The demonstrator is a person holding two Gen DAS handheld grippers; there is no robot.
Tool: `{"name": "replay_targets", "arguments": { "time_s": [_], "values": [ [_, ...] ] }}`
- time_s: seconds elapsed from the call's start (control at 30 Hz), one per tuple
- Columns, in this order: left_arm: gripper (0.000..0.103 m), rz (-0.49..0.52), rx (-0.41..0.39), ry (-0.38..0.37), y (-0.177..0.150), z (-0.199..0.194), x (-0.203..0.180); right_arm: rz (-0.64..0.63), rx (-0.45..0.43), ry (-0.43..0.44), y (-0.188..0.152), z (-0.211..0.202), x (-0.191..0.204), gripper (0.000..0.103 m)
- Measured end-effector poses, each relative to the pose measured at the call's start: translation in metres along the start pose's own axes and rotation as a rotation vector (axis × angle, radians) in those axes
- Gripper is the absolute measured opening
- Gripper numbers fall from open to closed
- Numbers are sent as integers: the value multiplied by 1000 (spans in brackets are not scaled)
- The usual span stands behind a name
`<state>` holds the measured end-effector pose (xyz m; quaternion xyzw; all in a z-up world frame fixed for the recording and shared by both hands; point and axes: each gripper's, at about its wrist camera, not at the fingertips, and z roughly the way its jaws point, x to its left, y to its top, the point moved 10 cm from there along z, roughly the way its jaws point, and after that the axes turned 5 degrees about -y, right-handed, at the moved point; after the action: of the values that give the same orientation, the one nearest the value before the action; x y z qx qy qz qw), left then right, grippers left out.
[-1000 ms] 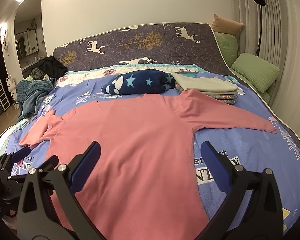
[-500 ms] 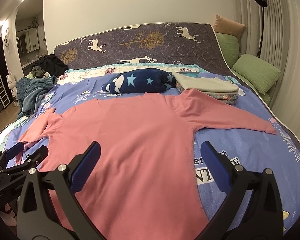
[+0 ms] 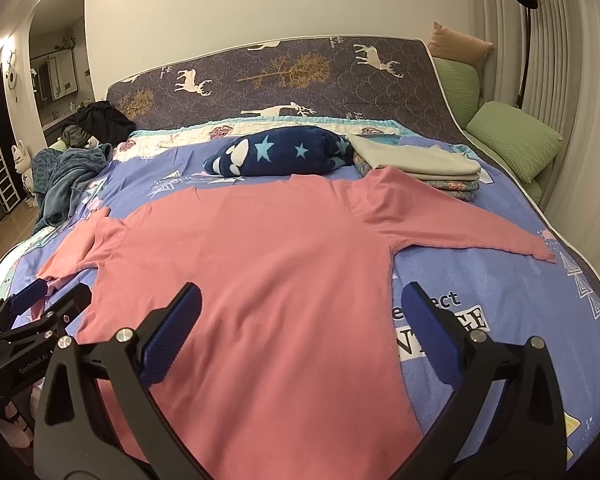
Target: Fold small clothes
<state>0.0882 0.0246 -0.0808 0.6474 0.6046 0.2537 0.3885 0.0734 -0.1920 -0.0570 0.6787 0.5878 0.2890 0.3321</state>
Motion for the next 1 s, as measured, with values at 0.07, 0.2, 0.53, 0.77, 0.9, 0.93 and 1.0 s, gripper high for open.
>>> {"name": "replay_targets", "arguments": {
  "time_s": [0.07, 0.2, 0.53, 0.77, 0.9, 0.93, 1.0],
  "values": [
    [98, 3, -2, 0, 0, -1, 0, 0, 1, 2, -1, 0, 1, 101],
    [98, 0, 2, -2, -3, -1, 1, -4, 5, 6, -3, 1, 3, 101],
    [98, -34, 24, -13, -10, 3, 11, -39, 9, -5, -4, 2, 10, 101],
    [98, -121, 61, -32, -15, 10, 36, -78, 13, -25, 0, 8, 15, 101],
    [87, -204, 51, -31, -13, 8, 69, -93, 17, -40, 0, 12, 15, 101],
    [85, -231, 52, -37, -13, 9, 77, -96, 20, -44, 0, 14, 15, 101],
    [74, -334, 58, -58, -14, 10, 103, -98, 25, -52, -1, 16, 15, 101]
  ]
}}
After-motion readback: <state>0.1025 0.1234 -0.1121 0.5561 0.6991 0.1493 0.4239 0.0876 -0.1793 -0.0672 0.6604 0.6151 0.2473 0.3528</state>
